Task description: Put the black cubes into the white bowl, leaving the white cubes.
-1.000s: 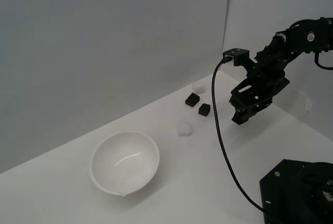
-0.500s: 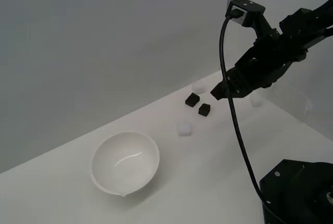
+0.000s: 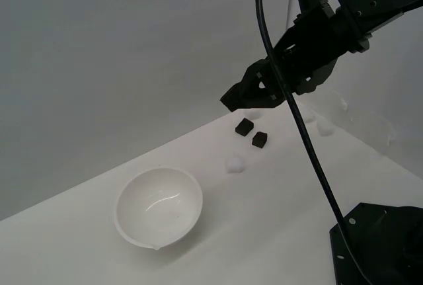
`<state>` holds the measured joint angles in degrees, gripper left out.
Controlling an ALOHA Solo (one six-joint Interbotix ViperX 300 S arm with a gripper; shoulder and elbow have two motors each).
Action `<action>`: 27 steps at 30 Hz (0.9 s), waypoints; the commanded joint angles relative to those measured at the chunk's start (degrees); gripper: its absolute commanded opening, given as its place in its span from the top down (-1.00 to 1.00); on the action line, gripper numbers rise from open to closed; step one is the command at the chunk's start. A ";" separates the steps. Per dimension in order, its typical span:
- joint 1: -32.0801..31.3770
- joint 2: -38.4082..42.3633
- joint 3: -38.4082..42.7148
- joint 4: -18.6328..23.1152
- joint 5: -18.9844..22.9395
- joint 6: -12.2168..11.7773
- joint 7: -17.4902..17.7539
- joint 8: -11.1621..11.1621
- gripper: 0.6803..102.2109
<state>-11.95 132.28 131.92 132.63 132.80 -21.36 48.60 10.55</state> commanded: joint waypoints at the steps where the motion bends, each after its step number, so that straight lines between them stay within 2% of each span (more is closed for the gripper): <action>1: -5.19 -2.29 -2.11 -2.29 -2.64 -0.79 -2.02 -0.18 0.96; 9: -15.82 -13.18 -12.92 -3.87 -4.31 -0.79 -9.23 -1.05 0.96; 18: -19.86 -21.62 -21.45 -3.96 -4.48 -1.05 -13.18 -1.05 0.96; 22: -20.21 -23.55 -23.29 -3.87 -4.31 -2.81 -13.54 -1.05 0.93; 23: -20.21 -23.82 -23.64 -3.87 -4.31 -3.34 -13.62 -0.97 0.86; 24: -20.21 -24.17 -23.91 -3.96 -4.39 -3.78 -13.71 -0.97 0.67; 27: -20.21 -24.70 -24.52 -3.87 -4.31 -4.75 -14.68 -0.97 -0.31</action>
<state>-32.08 106.70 106.26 129.81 129.90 -24.61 34.10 9.23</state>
